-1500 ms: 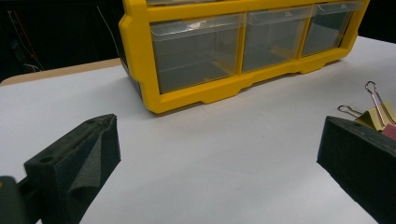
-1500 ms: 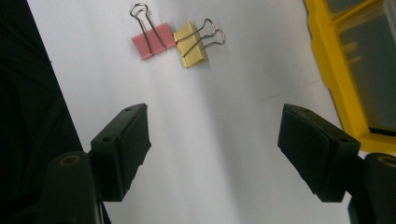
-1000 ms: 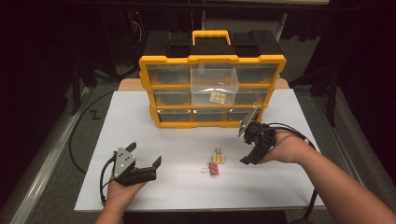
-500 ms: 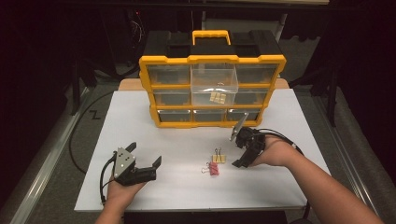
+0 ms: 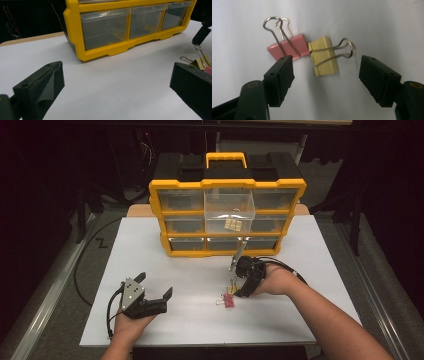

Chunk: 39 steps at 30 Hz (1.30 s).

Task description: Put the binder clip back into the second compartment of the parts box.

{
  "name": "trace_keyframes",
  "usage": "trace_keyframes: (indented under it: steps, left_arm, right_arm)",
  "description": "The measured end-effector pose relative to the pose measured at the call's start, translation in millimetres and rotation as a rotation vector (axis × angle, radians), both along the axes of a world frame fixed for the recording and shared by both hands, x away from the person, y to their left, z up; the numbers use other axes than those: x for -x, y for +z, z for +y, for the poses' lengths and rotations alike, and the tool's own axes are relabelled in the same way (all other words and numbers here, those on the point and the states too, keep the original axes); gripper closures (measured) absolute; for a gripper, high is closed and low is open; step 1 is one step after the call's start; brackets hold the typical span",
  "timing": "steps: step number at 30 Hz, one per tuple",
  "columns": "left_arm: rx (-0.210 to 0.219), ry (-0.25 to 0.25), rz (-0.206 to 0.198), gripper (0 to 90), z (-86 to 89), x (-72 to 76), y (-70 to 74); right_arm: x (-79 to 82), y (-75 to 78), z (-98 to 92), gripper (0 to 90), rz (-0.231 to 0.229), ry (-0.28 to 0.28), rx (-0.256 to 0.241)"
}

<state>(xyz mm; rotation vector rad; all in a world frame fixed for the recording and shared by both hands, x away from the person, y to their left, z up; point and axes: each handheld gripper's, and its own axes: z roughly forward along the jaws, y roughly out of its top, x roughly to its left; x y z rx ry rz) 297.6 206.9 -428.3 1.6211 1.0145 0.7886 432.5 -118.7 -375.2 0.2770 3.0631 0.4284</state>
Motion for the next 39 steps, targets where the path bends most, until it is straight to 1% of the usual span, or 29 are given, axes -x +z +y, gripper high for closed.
trace_keyframes:
  steps: [3,5,6,8,12,14,19,22,27,32,34,35,39]
  left_arm:
    - [0.002,0.002,0.001,0.2,0.3,-0.2,-0.1]
    - [0.005,0.002,-0.001,0.2,0.3,-0.2,0.0]
    - [0.005,0.002,-0.003,0.2,0.2,-0.1,0.1]
    - [0.007,0.002,-0.002,0.2,0.4,-0.2,0.1]
    - [0.006,0.000,-0.002,0.2,0.2,-0.3,0.1]
    - [0.006,0.000,-0.001,0.2,0.4,-0.3,0.0]
    - [0.006,0.001,-0.001,0.2,0.4,-0.3,0.0]
    - [0.002,-0.001,-0.001,0.2,-0.2,-0.2,0.0]
    - [0.000,-0.001,0.000,0.2,-0.2,0.1,0.1]
    - [0.003,-0.002,-0.004,0.2,-0.5,0.1,0.5]
    - [0.003,-0.002,-0.003,0.2,-0.4,-0.2,0.3]
    - [0.005,-0.001,-0.003,0.2,-0.6,-0.5,0.1]
    - [0.005,-0.001,-0.004,0.2,-0.6,-0.4,0.1]
  right_arm:
    - [-2.3,-0.5,4.5,36.8,0.004,0.006,-0.002]
    - [-3.6,-1.4,7.1,39.5,-0.004,0.007,0.002]
    - [-4.3,-1.2,8.1,41.1,0.000,0.005,0.005]
    - [-5.1,-1.6,9.9,44.2,-0.011,0.006,-0.003]
    - [-6.4,-2.6,11.8,52.5,-0.017,0.007,0.002]
    - [-6.2,-3.0,12.2,57.1,-0.021,0.008,0.005]
    - [-5.0,-2.2,11.6,63.9,-0.034,0.015,0.009]
    - [-3.2,-0.2,10.8,68.7,-0.050,0.024,0.013]
    - [0.8,3.5,8.5,76.3,-0.054,0.039,0.002]
    - [6.6,7.8,6.0,82.2,-0.054,0.066,0.002]
    - [8.8,8.8,5.7,84.3,-0.045,0.068,0.001]
    - [9.3,9.0,5.6,84.4,-0.046,0.076,0.002]
    - [9.5,8.4,6.1,84.6,-0.033,0.070,0.006]
